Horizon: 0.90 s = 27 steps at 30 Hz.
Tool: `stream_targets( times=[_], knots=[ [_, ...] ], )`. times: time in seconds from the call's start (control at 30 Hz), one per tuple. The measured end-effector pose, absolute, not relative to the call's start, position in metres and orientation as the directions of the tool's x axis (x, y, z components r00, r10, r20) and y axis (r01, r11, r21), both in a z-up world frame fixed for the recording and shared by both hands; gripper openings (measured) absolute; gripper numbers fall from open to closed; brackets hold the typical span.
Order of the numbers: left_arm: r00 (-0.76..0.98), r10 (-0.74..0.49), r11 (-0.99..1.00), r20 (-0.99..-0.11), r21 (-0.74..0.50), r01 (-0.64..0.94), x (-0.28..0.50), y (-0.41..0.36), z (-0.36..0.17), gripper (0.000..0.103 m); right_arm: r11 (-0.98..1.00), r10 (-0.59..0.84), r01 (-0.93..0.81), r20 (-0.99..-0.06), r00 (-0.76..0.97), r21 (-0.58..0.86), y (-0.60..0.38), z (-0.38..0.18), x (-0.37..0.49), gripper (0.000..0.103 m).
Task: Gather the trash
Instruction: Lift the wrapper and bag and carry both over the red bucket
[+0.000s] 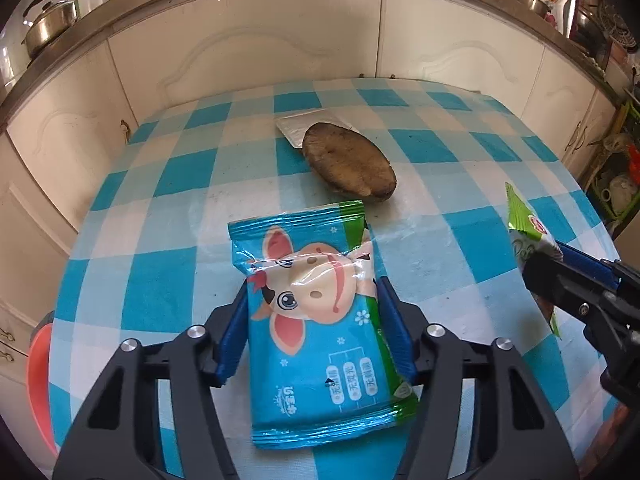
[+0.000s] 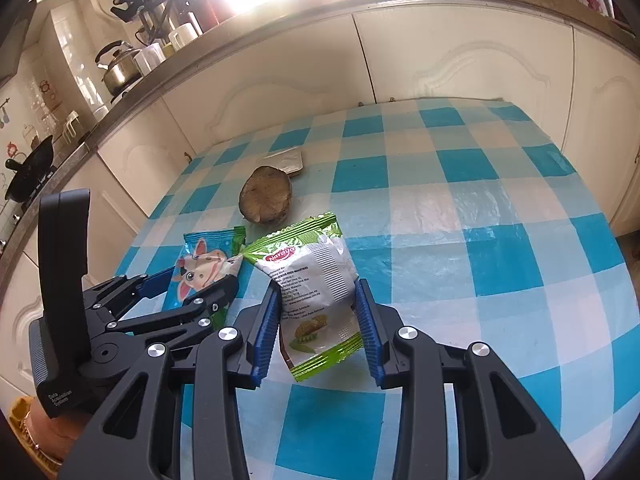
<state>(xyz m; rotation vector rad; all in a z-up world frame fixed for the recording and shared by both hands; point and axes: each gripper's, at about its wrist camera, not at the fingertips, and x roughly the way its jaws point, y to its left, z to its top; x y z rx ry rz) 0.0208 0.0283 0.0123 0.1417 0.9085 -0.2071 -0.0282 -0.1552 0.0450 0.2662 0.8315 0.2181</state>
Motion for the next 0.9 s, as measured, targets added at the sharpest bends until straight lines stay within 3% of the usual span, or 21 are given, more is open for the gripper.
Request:
stream_targets(
  times=[0.27,0.5,0.9],
  knots=[
    [0.587,-0.168,0.971,-0.792,-0.029,0.239,0.015,0.036,0.017,0.051,0.939,0.315,-0.104,-0.693,0.648,0.329,-0.149,0.045,-0.030,0.039],
    [0.592,-0.217,0.970,-0.776,-0.105,0.218,0.002,0.061,0.027,0.051,0.938,0.326,-0.128,-0.696,0.640,0.321,-0.135,0.048,-0.030,0.039],
    [0.639,-0.200,0.980,-0.743,-0.159,0.122,-0.013,0.134,0.047,0.051,0.927,0.373,-0.209,-0.699,0.611,0.312,-0.093,0.055,-0.025,0.039]
  ],
)
